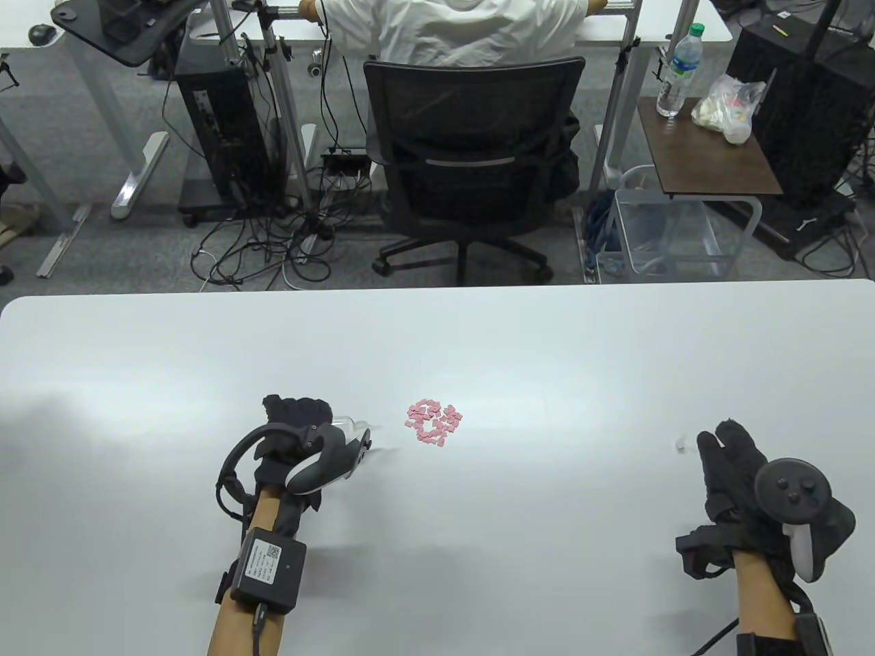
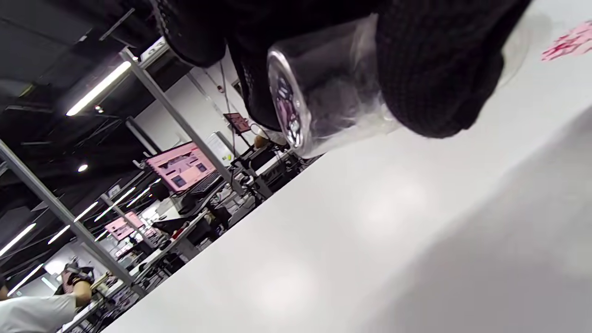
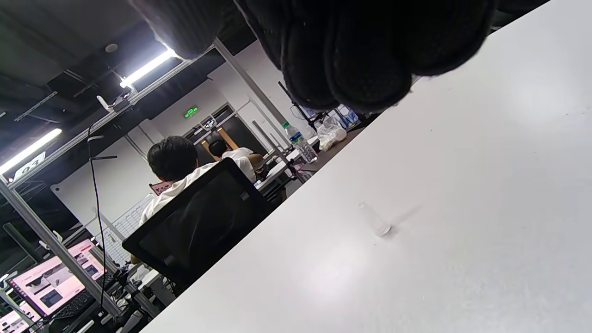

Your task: Squeeze empty conical bottle to blow paper scraps with air puff

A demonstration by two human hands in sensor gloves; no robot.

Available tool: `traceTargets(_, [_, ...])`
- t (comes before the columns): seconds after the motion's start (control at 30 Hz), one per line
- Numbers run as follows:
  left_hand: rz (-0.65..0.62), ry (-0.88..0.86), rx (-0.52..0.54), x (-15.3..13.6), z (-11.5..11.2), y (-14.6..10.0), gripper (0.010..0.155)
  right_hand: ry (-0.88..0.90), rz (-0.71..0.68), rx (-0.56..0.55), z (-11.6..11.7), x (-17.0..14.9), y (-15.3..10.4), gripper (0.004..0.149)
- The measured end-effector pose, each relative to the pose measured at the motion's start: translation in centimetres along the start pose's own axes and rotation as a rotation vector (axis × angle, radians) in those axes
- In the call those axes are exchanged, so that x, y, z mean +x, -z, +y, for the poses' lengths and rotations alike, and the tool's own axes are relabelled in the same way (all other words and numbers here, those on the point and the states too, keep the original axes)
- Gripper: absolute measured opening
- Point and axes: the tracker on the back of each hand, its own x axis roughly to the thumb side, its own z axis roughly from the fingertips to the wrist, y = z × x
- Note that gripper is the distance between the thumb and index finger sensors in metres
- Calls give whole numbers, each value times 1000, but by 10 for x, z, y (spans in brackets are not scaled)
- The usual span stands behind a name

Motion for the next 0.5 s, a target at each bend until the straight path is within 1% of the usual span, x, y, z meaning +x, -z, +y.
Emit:
traceTargets(0.03, [-12, 26, 13, 1, 1, 1, 67, -1, 3, -2, -1, -1, 0, 61])
traceTargets(0.1, [-25, 22, 11, 1, 1, 2, 67, -1, 4, -2, -1, -2, 1, 61])
traceTargets(0.17, [-11, -2, -2, 0, 1, 3, 72, 2, 5, 1, -1, -2, 1, 61])
traceTargets(0.2, [-8, -12, -9, 0, 1, 3, 73, 3, 6, 3, -1, -1, 1, 61])
traceTargets(0.23, [-5, -5, 32, 1, 2, 3, 72, 3, 6, 4, -2, -1, 0, 61])
traceTargets(0.27, [-1, 7, 58, 1, 3, 3, 69, 4, 6, 5, -2, -1, 0, 61])
traceTargets(0.33, [-24, -1, 73, 2, 3, 3, 64, 5, 7, 3, -2, -1, 0, 61])
traceTargets(0.37, [-30, -6, 62, 2, 3, 5, 63, 6, 6, 2, -2, -1, 1, 61])
traceTargets(0.47, [-15, -26, 37, 4, 3, 7, 72, 11, 6, 1, -2, -2, 1, 61])
traceTargets(0.5, [-5, -26, 41, 5, 3, 7, 72, 13, 6, 3, -2, -2, 1, 61])
